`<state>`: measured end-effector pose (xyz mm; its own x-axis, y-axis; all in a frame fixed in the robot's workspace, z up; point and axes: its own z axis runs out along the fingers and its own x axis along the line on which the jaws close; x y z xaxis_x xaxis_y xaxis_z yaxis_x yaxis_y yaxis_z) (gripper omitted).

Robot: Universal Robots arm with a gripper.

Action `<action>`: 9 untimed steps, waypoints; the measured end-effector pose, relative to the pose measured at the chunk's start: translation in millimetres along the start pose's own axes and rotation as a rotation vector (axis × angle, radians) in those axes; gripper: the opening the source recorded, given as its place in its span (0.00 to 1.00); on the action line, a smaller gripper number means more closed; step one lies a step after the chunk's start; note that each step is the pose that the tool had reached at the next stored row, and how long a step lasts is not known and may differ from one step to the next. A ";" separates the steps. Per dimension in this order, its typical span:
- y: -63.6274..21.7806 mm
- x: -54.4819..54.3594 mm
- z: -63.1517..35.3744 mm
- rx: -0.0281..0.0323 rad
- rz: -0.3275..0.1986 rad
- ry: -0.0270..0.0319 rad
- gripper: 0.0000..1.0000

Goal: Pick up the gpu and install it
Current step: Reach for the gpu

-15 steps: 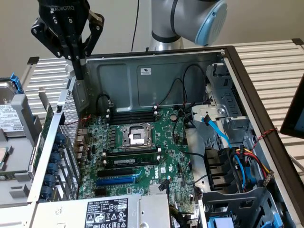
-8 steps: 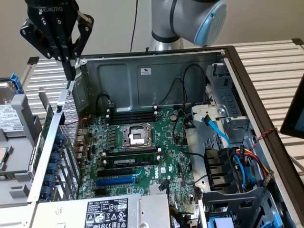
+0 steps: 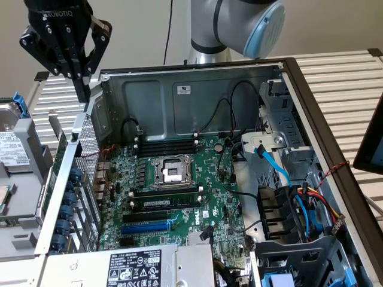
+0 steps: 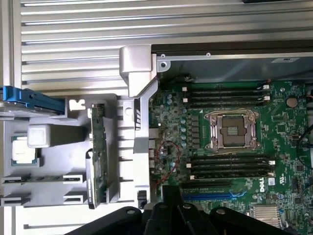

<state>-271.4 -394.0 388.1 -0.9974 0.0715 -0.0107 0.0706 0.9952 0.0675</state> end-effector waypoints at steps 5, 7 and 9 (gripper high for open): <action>0.8 6.7 2.0 -0.0001 0.000 -0.0002 0.11; 0.8 7.8 2.3 0.0000 0.000 -0.0001 0.11; 1.0 8.5 2.3 0.0003 0.000 0.0000 0.11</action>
<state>-279.8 -392.3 385.8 -0.9974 0.0714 -0.0107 0.0706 0.9952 0.0672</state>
